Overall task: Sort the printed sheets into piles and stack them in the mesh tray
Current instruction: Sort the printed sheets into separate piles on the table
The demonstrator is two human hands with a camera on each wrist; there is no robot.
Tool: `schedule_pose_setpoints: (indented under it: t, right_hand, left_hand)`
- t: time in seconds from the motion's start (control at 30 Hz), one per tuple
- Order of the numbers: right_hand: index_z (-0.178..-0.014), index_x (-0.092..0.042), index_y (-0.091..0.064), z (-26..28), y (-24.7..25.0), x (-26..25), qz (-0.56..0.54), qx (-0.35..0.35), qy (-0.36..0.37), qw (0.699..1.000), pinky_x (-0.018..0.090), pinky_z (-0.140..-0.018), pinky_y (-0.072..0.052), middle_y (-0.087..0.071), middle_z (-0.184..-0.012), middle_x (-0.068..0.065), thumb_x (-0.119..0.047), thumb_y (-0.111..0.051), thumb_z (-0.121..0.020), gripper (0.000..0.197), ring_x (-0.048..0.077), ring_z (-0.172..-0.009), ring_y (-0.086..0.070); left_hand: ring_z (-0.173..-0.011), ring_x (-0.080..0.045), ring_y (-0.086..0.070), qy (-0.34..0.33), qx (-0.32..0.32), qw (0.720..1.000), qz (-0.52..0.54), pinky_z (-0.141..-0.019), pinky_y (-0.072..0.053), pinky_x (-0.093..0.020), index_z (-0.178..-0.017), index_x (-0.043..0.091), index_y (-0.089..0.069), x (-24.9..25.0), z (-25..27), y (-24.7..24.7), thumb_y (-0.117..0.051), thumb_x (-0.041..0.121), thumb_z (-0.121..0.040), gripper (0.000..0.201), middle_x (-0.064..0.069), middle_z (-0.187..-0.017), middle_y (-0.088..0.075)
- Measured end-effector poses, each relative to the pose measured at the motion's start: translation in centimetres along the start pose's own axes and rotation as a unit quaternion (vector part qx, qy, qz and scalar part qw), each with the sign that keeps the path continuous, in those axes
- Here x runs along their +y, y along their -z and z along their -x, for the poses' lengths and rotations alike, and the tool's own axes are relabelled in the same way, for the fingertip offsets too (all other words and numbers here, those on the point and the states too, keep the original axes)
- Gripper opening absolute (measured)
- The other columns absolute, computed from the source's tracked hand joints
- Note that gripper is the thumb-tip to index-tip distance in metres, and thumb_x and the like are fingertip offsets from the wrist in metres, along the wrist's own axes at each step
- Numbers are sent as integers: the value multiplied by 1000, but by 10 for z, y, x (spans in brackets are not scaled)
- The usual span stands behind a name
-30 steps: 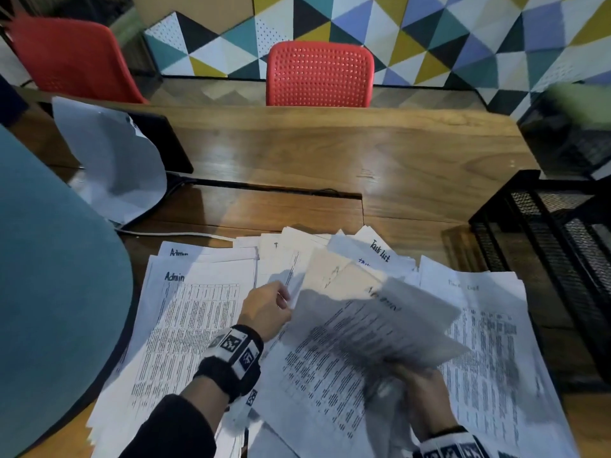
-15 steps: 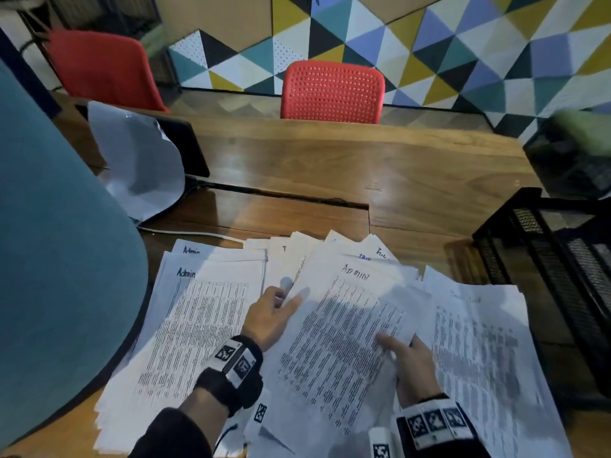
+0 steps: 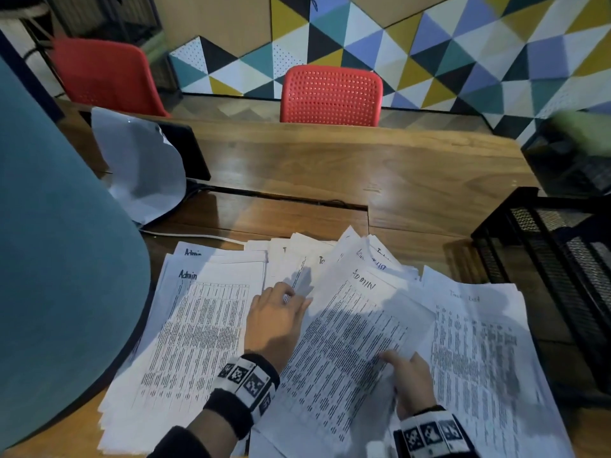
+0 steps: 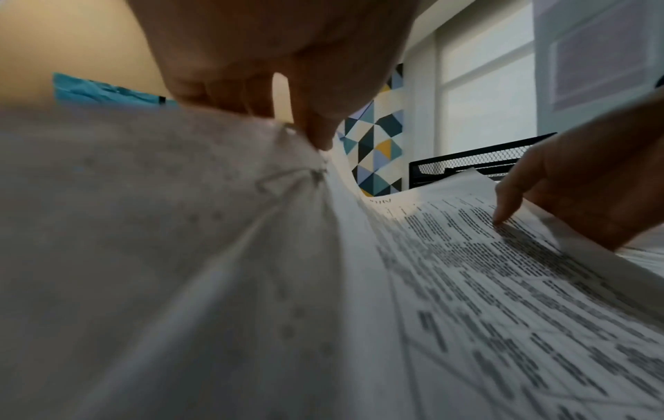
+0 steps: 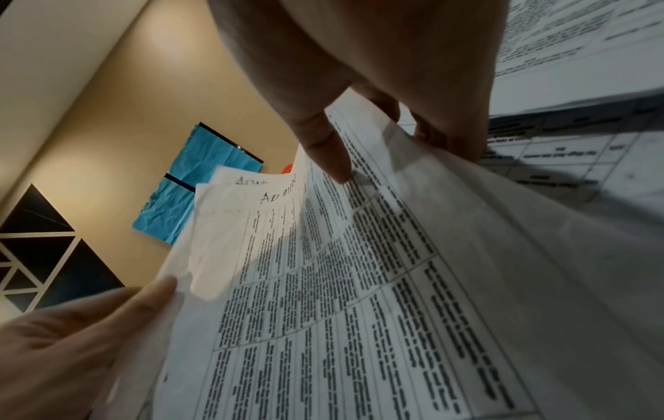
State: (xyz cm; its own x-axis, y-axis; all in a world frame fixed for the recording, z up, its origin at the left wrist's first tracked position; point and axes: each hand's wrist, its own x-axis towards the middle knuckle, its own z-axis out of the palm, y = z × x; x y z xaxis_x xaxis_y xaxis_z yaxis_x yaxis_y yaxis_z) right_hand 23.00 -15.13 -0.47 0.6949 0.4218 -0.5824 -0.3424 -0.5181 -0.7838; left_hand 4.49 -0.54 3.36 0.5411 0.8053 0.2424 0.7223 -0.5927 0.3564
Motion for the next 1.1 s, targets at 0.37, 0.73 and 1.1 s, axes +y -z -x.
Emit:
schedule_pose_setpoints:
  t: [0.37,0.73,1.1]
  right_hand:
    - [-122,-5,-53,5,-7,5,-9,-32,17,999,48,-93,-48,-60,-116,9,-12,-65,-81,44,30,-109,-56]
    - [-124,-5,-46,0,-30,-8,133,69,17,989,32,-80,-42,-62,-103,9,-33,-75,-80,60,23,-85,-56]
    - [-132,-4,-37,-1,-45,-21,331,110,-65,935,45,-95,-42,-33,-135,24,-37,-77,-69,81,40,-121,-37]
  left_hand:
    - [-121,-19,-59,237,-314,858,330,-107,-47,-41,-149,20,-38,-7,-1,14,-77,28,-82,78,-8,-141,-57]
    - [-116,-39,-58,441,-206,871,-65,-98,-49,-45,-118,0,-58,-156,-1,88,-48,7,-93,29,-23,-127,-61]
    - [-119,-18,-55,218,-122,964,89,-105,-47,-30,-136,12,-42,-39,4,6,-62,17,-93,48,-5,-134,-55]
